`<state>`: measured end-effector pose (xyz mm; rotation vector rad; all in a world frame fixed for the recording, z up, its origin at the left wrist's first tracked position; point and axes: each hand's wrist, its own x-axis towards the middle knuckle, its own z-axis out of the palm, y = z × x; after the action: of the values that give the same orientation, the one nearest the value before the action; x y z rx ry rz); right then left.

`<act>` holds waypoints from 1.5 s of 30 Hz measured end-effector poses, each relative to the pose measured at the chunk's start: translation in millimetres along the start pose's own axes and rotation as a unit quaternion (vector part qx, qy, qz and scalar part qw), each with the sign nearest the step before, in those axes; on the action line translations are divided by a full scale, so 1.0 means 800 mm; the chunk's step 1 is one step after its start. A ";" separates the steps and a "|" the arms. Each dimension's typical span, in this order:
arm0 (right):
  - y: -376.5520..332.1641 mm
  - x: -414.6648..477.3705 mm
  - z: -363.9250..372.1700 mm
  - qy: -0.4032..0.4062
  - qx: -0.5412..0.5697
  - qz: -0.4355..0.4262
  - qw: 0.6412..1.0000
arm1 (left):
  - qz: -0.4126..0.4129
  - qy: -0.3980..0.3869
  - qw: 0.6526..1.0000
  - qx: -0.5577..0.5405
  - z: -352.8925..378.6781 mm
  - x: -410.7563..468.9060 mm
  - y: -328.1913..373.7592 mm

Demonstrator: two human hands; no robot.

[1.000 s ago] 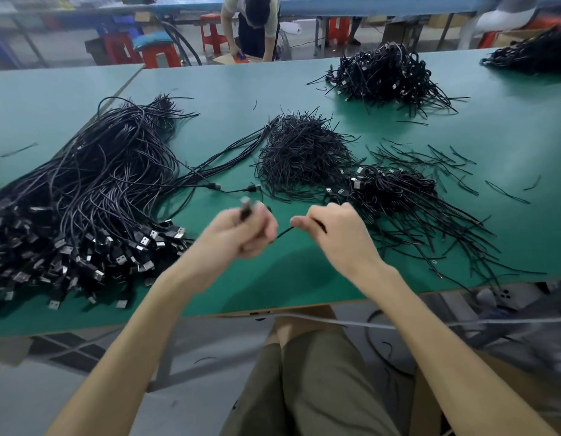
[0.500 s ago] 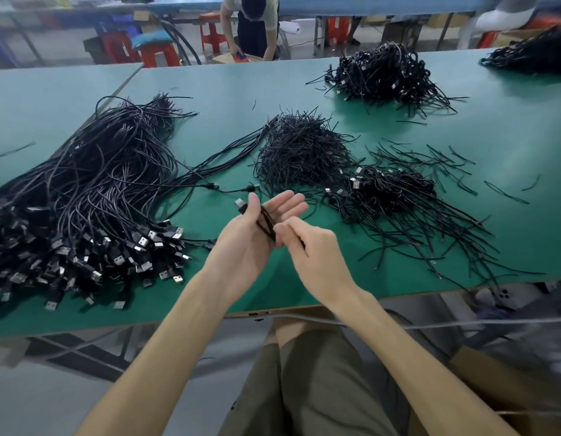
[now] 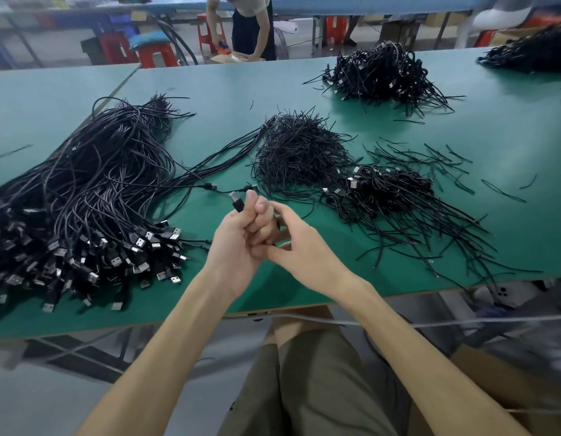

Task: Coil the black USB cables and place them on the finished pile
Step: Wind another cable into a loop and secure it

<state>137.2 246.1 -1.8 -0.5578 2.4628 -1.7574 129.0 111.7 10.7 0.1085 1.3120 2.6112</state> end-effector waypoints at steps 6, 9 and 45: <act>0.007 0.002 -0.004 0.075 0.023 -0.009 0.997 | -0.019 -0.108 0.993 0.037 -0.004 -0.005 0.004; 0.008 -0.002 0.000 0.082 0.054 0.009 0.995 | -0.014 -0.146 0.985 0.087 -0.008 -0.008 0.014; 0.006 -0.012 0.004 0.095 -0.027 -0.040 0.994 | -0.035 -0.226 0.933 0.277 -0.020 -0.008 0.032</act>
<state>145.8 247.5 -9.1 -0.5212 2.6572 -1.8594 128.7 82.7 21.5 0.6882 1.7644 1.9136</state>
